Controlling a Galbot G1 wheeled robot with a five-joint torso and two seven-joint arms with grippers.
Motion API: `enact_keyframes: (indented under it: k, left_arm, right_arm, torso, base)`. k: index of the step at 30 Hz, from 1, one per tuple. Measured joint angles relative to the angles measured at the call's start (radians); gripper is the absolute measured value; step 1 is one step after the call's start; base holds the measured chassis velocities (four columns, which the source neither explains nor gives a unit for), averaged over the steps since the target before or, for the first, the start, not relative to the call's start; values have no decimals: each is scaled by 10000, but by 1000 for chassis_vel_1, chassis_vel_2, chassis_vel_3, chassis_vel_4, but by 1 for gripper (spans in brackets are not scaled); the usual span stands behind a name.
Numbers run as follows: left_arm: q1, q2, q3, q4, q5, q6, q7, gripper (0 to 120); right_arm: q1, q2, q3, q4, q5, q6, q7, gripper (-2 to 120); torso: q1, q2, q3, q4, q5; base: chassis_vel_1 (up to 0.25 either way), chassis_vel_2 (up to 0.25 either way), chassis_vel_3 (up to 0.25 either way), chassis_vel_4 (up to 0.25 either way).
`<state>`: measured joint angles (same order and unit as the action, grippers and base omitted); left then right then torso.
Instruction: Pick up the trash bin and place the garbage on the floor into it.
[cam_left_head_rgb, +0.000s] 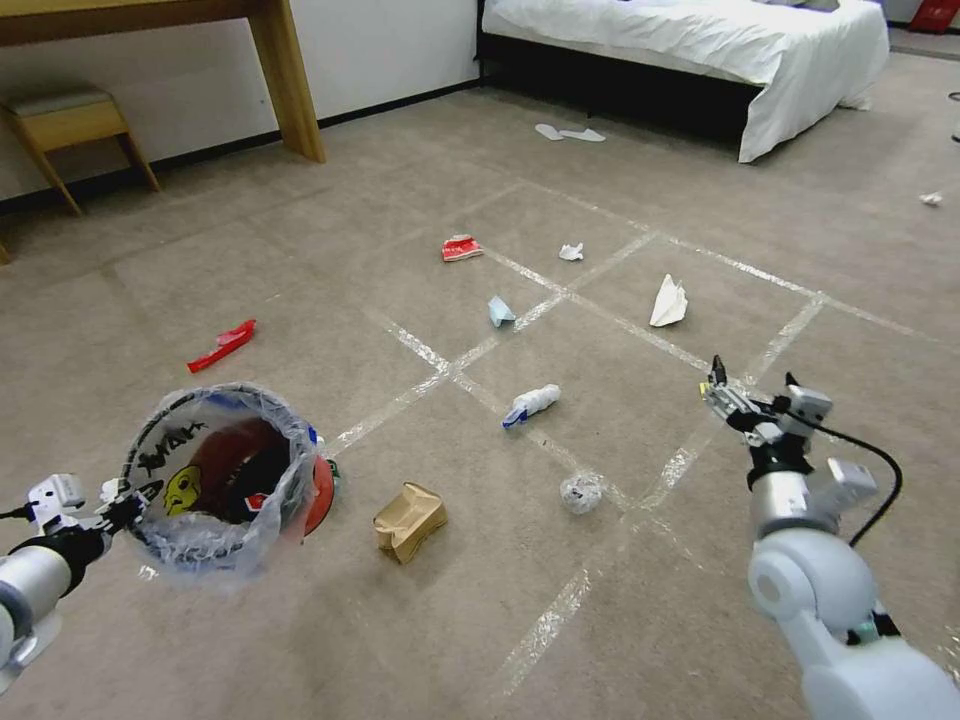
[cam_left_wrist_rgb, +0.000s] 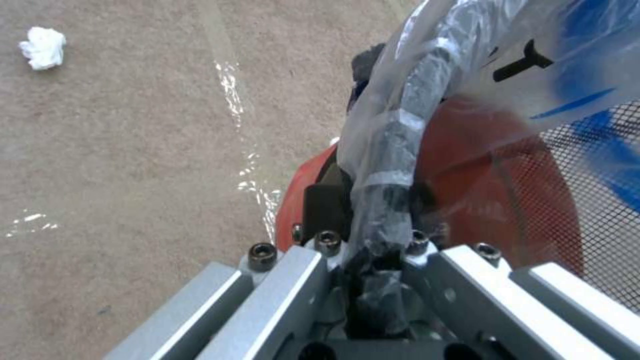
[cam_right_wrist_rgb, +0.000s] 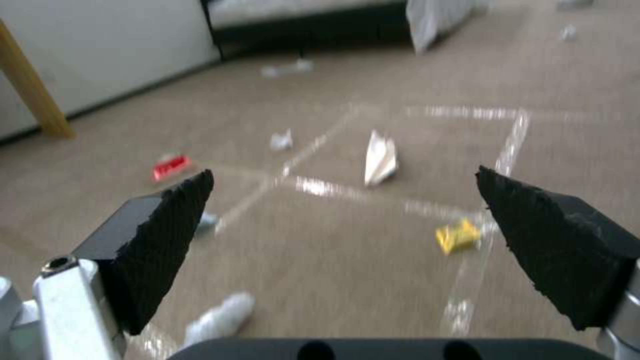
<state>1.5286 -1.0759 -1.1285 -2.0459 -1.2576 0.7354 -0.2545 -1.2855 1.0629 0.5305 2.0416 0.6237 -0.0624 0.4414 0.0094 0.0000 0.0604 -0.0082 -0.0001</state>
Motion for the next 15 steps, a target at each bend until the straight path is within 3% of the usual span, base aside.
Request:
enact_keyframes:
  k: [1,4,15]
  left_arm:
    - [36,-9,-18,-35,1,0,-2,0]
    - [99,-38,-73,-93,2,0,-3,0]
    - [115,-133,-47,-187,45,0,-36,0]
  right_arm:
    - [429,-203,-316,-182,709,-741,505,100]
    - [813,-267,-636,-482,1066,-1117,785,100]
    - [576,-407,-486,-210,1143,-1185,731,100]
  torso:
    - [1,0,0,0,-1]
    - [1,0,1,2,3]
    - [-1,0,0,-1,0]
  base:
    - [0,0,0,0]
    - [0,0,0,0]
    - [0,0,0,0]
